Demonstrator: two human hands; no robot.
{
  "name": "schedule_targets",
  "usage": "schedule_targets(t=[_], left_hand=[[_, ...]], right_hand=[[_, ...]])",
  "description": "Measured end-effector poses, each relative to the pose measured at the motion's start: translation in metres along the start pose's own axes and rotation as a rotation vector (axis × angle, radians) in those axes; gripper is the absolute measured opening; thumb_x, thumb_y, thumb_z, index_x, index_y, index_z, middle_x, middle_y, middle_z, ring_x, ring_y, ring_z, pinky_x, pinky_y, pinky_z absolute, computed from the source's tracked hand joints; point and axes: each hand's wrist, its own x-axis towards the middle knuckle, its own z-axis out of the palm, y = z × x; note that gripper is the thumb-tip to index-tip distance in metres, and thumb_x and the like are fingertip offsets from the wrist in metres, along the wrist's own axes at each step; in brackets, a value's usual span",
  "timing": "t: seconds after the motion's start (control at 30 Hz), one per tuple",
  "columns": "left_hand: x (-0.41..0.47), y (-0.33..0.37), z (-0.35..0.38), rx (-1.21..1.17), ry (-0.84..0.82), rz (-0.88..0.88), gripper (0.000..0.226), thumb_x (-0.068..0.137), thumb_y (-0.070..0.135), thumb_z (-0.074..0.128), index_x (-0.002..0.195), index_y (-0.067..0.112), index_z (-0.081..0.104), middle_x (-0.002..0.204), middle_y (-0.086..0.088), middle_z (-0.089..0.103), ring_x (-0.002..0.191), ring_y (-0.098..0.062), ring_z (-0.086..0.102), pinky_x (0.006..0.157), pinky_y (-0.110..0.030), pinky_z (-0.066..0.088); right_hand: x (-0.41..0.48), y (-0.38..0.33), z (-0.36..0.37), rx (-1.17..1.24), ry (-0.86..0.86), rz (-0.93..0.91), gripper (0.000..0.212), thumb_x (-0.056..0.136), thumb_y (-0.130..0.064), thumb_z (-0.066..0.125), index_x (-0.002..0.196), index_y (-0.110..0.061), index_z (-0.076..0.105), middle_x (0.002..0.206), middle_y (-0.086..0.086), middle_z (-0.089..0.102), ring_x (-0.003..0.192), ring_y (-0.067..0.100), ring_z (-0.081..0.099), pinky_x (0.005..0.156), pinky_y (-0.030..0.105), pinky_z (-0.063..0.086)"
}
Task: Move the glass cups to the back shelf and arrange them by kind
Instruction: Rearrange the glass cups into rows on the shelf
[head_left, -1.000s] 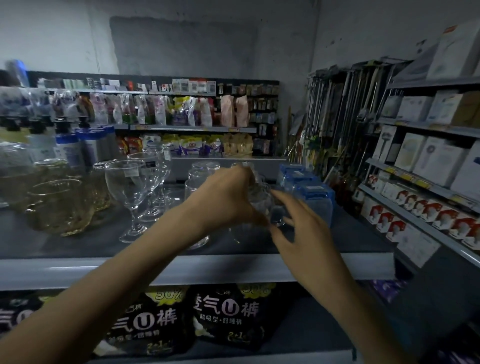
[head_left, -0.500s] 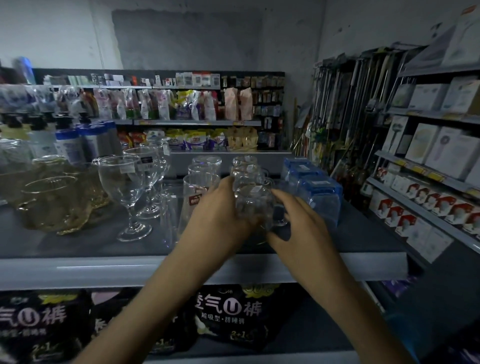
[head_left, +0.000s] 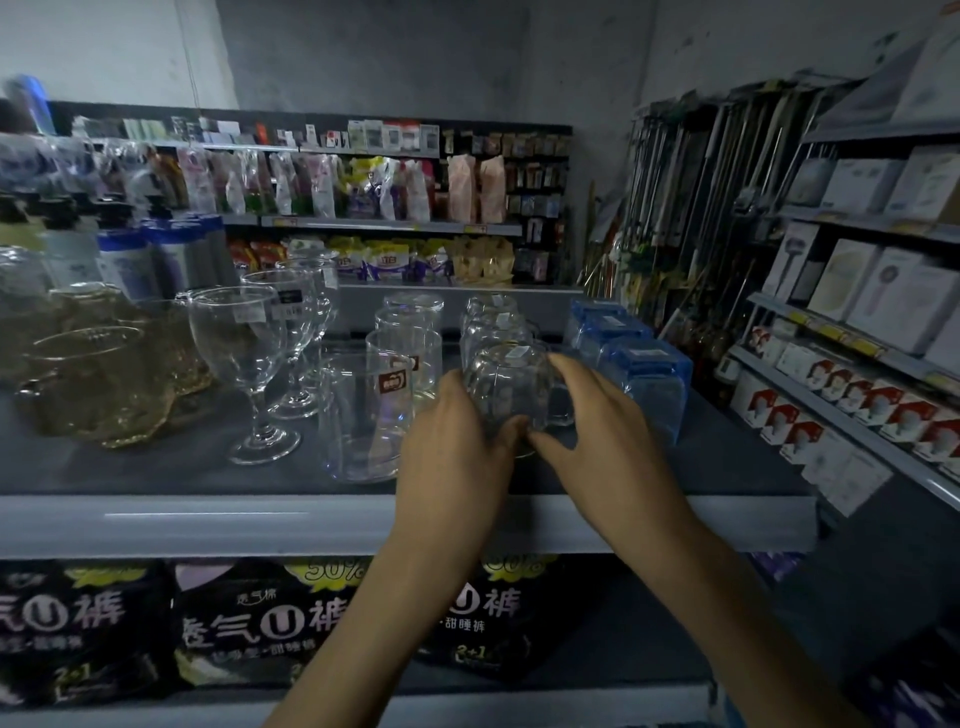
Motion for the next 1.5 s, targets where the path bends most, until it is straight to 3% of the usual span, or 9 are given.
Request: schedule_targets(t=[0.2,0.4,0.47,0.63,0.73,0.87,1.03,1.2,1.5], left_hand=[[0.007,0.0,0.003,-0.003,-0.006,-0.032,0.048,0.094,0.033,0.075,0.13,0.013,0.05,0.114,-0.008,0.073,0.105,-0.029,0.069,0.071,-0.027,0.039],[0.009,0.0,0.008,0.025,0.011,-0.038,0.05,0.094,0.034,0.073,0.132,0.012,0.048,0.116,-0.012,0.071,0.107,-0.035,0.067,0.075,-0.035,0.046],[0.009,0.0,0.009,0.036,0.021,-0.036,0.051,0.094,0.034,0.073,0.132,0.011,0.048,0.117,-0.014,0.071,0.108,-0.036,0.066,0.079,-0.039,0.049],[0.007,-0.002,0.014,0.083,0.055,-0.024,0.07,0.095,0.042,0.07,0.148,0.012,0.036,0.124,-0.014,0.068,0.111,-0.036,0.065,0.086,-0.044,0.054],[0.005,0.0,0.017,0.128,0.078,-0.042,0.088,0.092,0.054,0.068,0.156,0.014,0.022,0.131,-0.014,0.065,0.114,-0.036,0.065,0.084,-0.043,0.053],[0.002,0.007,0.022,0.237,0.092,-0.089,0.095,0.089,0.068,0.062,0.156,0.015,0.021,0.137,-0.009,0.063,0.115,-0.031,0.067,0.073,-0.036,0.045],[-0.002,0.008,0.028,0.341,0.17,-0.085,0.096,0.087,0.081,0.05,0.152,0.014,0.028,0.14,-0.007,0.062,0.113,-0.027,0.069,0.077,-0.037,0.052],[-0.002,0.006,0.031,0.328,0.183,-0.101,0.089,0.09,0.075,0.052,0.151,0.015,0.03,0.14,-0.007,0.062,0.114,-0.028,0.068,0.079,-0.039,0.053],[-0.003,0.006,0.033,0.35,0.193,-0.105,0.084,0.09,0.074,0.053,0.146,0.015,0.035,0.134,-0.007,0.065,0.11,-0.029,0.069,0.075,-0.038,0.051]], right_hand=[[0.005,0.0,0.003,-0.026,-0.011,-0.021,0.079,0.091,-0.018,0.076,0.157,-0.024,0.033,0.153,-0.002,0.047,0.138,0.02,0.048,0.111,0.041,0.046],[0.005,-0.001,-0.001,-0.032,-0.052,-0.034,0.078,0.096,-0.007,0.068,0.16,-0.023,0.027,0.155,-0.002,0.044,0.139,0.017,0.046,0.109,0.023,0.035],[0.005,-0.002,-0.002,-0.036,-0.069,-0.044,0.078,0.095,-0.003,0.066,0.16,-0.024,0.028,0.153,-0.003,0.046,0.136,0.017,0.048,0.109,0.024,0.038],[0.017,-0.014,-0.027,-0.041,0.013,-0.045,0.063,0.1,-0.003,0.059,0.156,-0.022,0.038,0.151,0.0,0.051,0.134,0.02,0.051,0.108,0.03,0.041],[0.051,-0.03,-0.05,-0.023,0.04,-0.12,0.048,0.099,-0.01,0.065,0.145,-0.021,0.056,0.14,0.001,0.061,0.124,0.017,0.058,0.104,0.027,0.044],[0.116,-0.043,-0.051,-0.086,-0.141,-0.163,0.035,0.092,-0.024,0.076,0.127,-0.018,0.071,0.125,0.001,0.07,0.108,0.01,0.063,0.091,0.023,0.047],[0.157,-0.044,-0.024,-0.19,-0.483,-0.126,0.044,0.085,-0.046,0.08,0.119,-0.018,0.075,0.135,0.002,0.066,0.12,0.019,0.061,0.086,0.028,0.042],[0.167,-0.037,-0.016,-0.139,-0.514,-0.046,0.043,0.078,-0.041,0.088,0.114,-0.023,0.074,0.13,0.0,0.064,0.094,0.015,0.064,0.07,0.033,0.056],[0.174,-0.025,-0.017,-0.082,-0.51,0.019,0.042,0.077,-0.033,0.089,0.114,-0.02,0.074,0.137,0.004,0.06,0.108,0.024,0.064,0.084,0.043,0.064]])
